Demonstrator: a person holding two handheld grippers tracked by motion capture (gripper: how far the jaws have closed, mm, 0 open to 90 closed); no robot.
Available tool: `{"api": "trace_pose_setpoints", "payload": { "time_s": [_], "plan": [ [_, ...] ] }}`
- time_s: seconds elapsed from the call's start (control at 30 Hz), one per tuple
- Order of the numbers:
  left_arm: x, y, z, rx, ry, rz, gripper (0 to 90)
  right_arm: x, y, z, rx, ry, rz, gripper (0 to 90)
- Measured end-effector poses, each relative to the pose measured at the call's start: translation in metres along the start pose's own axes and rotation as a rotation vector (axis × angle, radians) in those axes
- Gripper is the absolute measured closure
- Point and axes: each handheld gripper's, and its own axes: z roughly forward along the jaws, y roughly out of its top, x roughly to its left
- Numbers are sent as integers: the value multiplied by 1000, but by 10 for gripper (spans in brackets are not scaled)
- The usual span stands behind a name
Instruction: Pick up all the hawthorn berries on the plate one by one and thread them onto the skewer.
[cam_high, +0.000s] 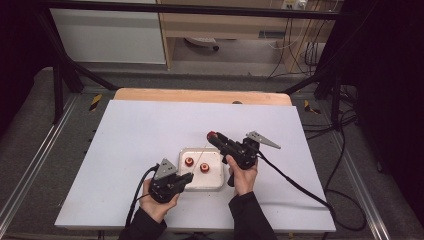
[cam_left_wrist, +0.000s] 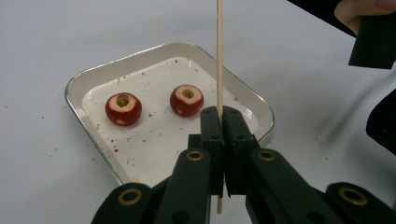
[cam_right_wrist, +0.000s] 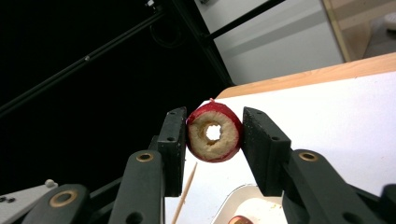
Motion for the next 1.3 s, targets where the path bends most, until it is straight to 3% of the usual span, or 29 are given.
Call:
{"api": "trace_pose_setpoints", "payload": {
  "time_s": [0.8, 1.3],
  "plan": [
    [0, -2, 3, -10, -6, -11, 882, 1, -7, 2, -15, 27, -4, 617],
    [-1, -1, 3, -34, -2, -39, 882, 3, -20, 5, 25, 56, 13, 618]
  ]
}}
